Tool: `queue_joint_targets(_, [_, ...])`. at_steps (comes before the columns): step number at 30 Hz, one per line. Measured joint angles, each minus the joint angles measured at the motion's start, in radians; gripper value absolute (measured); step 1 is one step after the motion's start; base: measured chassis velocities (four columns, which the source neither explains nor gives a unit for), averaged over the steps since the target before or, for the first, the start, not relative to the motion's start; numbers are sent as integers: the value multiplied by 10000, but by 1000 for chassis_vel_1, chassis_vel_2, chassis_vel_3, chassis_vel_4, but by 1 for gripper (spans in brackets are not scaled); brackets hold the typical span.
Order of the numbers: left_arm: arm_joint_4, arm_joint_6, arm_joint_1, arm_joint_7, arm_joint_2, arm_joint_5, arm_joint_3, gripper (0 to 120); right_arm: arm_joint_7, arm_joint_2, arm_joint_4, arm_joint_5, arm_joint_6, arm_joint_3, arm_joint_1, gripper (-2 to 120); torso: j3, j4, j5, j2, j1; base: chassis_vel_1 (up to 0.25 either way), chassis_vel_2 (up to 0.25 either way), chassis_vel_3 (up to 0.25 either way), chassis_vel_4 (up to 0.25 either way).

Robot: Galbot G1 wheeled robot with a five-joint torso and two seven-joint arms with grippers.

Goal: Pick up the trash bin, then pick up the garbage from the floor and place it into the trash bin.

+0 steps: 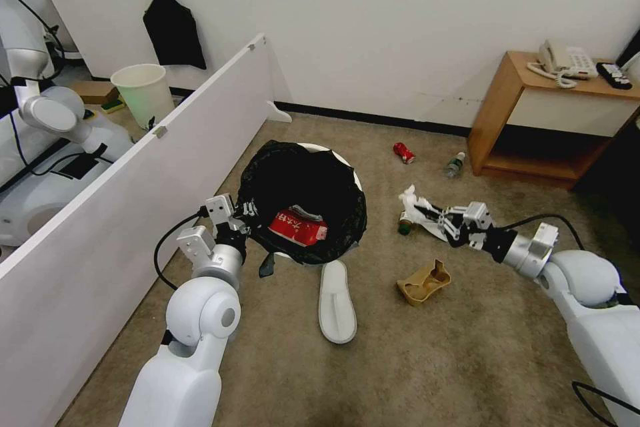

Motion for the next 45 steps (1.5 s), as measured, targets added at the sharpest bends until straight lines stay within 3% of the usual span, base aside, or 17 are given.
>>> queue_joint_targets(23, [221, 273, -248, -133, 51, -380, 97, 4, 272, -75, 2549, 953, -297, -232, 391, 0, 0, 0, -1, 0, 0, 0, 0, 0, 0])
queue_joint_targets(32, [394, 421, -501, -299, 12, -634, 631, 4, 226, -376, 3391, 1243, -510, -630, 430, 0, 0, -1, 0, 0, 0, 0, 0, 0, 0])
queue_joint_targets(45, [657, 589, -957, -537, -150, -1196, 1519, 4, 206, -793, 3497, 1353, -529, -1636, 749, 0, 0, 0, 1, 0, 0, 0, 0, 0, 0])
